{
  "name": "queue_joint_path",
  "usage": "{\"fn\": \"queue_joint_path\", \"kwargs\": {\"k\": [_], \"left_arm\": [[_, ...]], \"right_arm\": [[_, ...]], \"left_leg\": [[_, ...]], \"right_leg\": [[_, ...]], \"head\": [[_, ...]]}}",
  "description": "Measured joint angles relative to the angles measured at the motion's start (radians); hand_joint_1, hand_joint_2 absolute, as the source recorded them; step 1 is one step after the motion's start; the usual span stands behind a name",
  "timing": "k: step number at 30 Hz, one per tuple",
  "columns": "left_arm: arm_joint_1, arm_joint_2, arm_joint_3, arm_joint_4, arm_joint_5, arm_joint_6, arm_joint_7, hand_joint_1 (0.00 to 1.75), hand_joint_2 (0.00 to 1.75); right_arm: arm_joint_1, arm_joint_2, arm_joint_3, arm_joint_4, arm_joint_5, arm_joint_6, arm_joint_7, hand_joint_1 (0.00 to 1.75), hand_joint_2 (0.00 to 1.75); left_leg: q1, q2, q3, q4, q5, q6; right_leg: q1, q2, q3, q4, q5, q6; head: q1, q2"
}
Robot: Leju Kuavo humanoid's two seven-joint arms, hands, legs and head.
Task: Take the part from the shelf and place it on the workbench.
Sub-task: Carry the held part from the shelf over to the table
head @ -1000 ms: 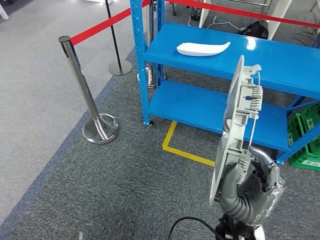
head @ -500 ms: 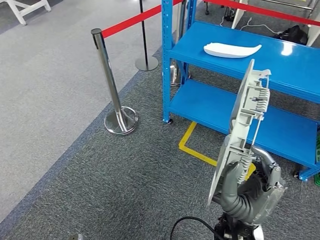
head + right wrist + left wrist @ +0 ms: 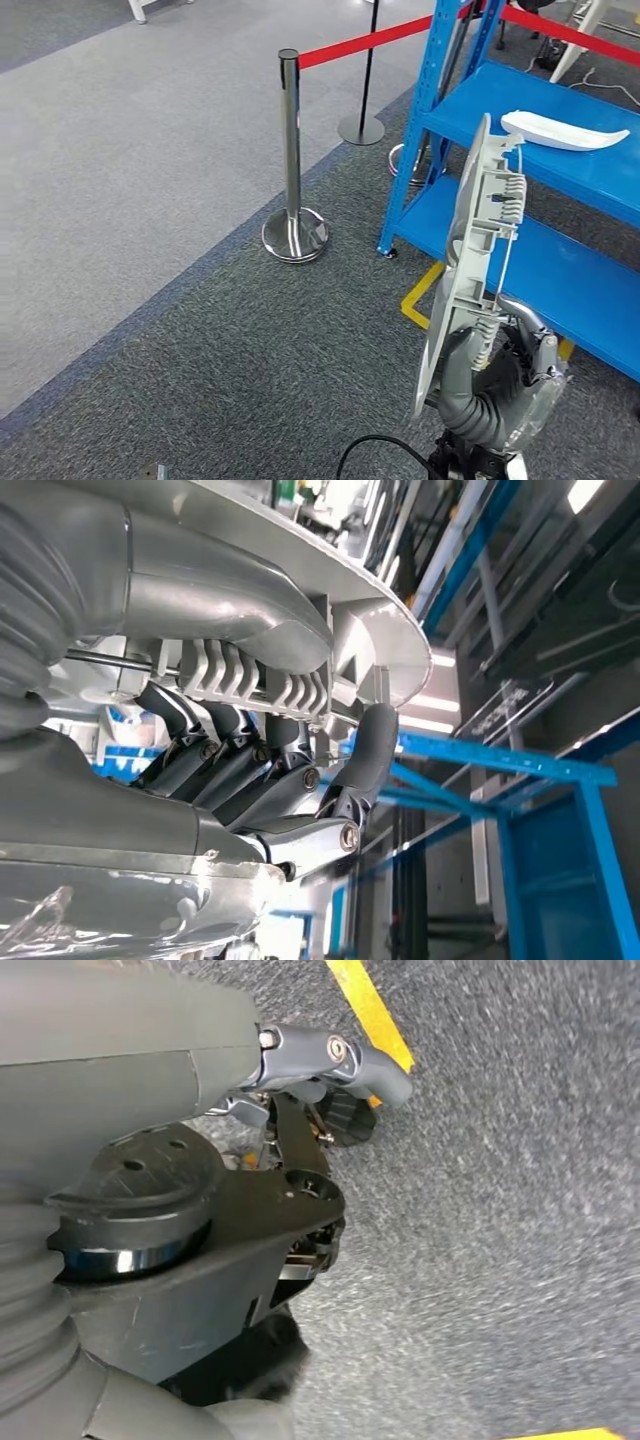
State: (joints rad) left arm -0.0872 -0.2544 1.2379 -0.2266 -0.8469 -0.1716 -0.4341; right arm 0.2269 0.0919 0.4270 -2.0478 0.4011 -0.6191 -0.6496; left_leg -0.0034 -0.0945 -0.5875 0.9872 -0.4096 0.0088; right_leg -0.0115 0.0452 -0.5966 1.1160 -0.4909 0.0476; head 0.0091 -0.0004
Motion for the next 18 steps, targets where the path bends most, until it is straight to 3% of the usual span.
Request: {"fn": "queue_joint_path", "kwargs": {"k": [2, 3, 5, 7, 9, 11, 12, 13, 14, 16, 18], "left_arm": [[-0.002, -0.001, 0.0, 0.0, 0.0, 0.001, 0.0, 0.0, 1.75], [-0.001, -0.001, 0.0, 0.0, 0.0, 0.001, 0.0, 0.0, 1.75], [0.001, -0.001, 0.0, 0.0, 0.0, 0.002, 0.0, 0.0, 1.75], [0.001, -0.002, 0.0, 0.0, 0.0, 0.003, 0.0, 0.0, 1.75], [-0.001, -0.003, 0.0, 0.0, 0.001, 0.004, 0.0, 0.0, 1.75], [-0.001, -0.003, 0.0, 0.0, 0.002, 0.004, 0.0, 0.0, 1.75], [0.0, -0.002, 0.0, 0.0, 0.003, 0.004, 0.0, 0.0, 1.75], [0.001, -0.002, 0.0, 0.0, 0.003, 0.004, 0.0, 0.0, 1.75], [0.001, -0.002, 0.0, 0.0, 0.003, 0.004, 0.0, 0.0, 1.75], [-0.001, -0.002, 0.0, 0.0, 0.003, 0.004, 0.0, 0.0, 1.75], [-0.003, -0.004, 0.0, 0.0, 0.003, 0.004, 0.0, 0.0, 1.75]], "right_arm": [[0.0, 0.0, 0.0, 0.0, 0.0, 0.0, 0.0, 1.75, 1.75], [0.0, 0.0, 0.0, 0.0, 0.0, 0.0, 0.0, 1.75, 1.75], [-0.001, 0.0, 0.001, 0.0, 0.0, 0.0, 0.0, 1.75, 1.75], [-0.001, 0.0, 0.002, 0.0, 0.001, 0.001, 0.0, 1.75, 1.75], [0.0, 0.0, 0.001, 0.0, 0.002, 0.0, -0.001, 1.75, 1.75], [0.001, 0.0, 0.001, 0.0, 0.002, 0.0, -0.001, 1.75, 1.75], [0.0, 0.0, 0.001, 0.0, 0.002, 0.0, -0.001, 1.75, 1.75], [0.0, 0.0, 0.001, 0.0, 0.002, 0.0, -0.001, 1.75, 1.75], [0.0, 0.0, 0.001, 0.0, 0.002, 0.0, -0.001, 1.75, 1.75], [0.0, 0.0, 0.001, 0.0, 0.002, 0.0, -0.001, 1.75, 1.75], [0.0, 0.0, 0.002, 0.0, 0.003, 0.0, -0.001, 1.75, 1.75]], "left_leg": [[0.0, -0.022, -0.007, 0.004, 0.003, -0.009], [0.001, -0.032, -0.012, 0.004, 0.007, -0.016], [0.005, -0.042, -0.021, 0.003, 0.011, -0.029], [0.002, -0.002, -0.043, 0.041, -0.016, -0.039], [0.001, 0.058, -0.101, 0.159, -0.08, -0.048], [0.004, 0.079, -0.157, 0.277, -0.126, -0.054], [0.006, 0.082, -0.164, 0.293, -0.123, -0.056], [0.008, 0.085, -0.151, 0.271, -0.102, -0.057], [0.009, 0.096, -0.119, 0.215, -0.07, -0.058], [0.008, 0.142, -0.041, 0.077, -0.019, -0.055], [0.003, 0.165, -0.008, 0.012, -0.009, -0.041]], "right_leg": [[-0.005, 0.042, 0.039, -0.084, 0.023, -0.001], [-0.005, 0.047, 0.042, -0.094, 0.021, -0.003], [-0.004, 0.025, 0.043, -0.098, 0.027, -0.011], [-0.006, -0.004, 0.045, -0.103, 0.031, -0.023], [-0.005, -0.035, 0.045, -0.104, 0.031, -0.029], [-0.003, -0.066, 0.044, -0.104, 0.03, -0.03], [-0.003, -0.081, 0.044, -0.104, 0.03, -0.03], [-0.003, -0.095, 0.045, -0.104, 0.029, -0.029], [-0.003, -0.108, 0.047, -0.104, 0.027, -0.027], [0.002, -0.129, 0.051, -0.102, 0.021, -0.018], [0.009, -0.148, 0.055, -0.102, 0.015, -0.008]], "head": [[0.0, 0.0], [-0.001, 0.0], [-0.001, 0.0], [-0.009, 0.0], [-0.017, 0.0], [-0.018, 0.0], [-0.018, 0.0], [-0.018, 0.0], [-0.018, 0.0], [-0.019, 0.0], [-0.017, 0.0]]}}
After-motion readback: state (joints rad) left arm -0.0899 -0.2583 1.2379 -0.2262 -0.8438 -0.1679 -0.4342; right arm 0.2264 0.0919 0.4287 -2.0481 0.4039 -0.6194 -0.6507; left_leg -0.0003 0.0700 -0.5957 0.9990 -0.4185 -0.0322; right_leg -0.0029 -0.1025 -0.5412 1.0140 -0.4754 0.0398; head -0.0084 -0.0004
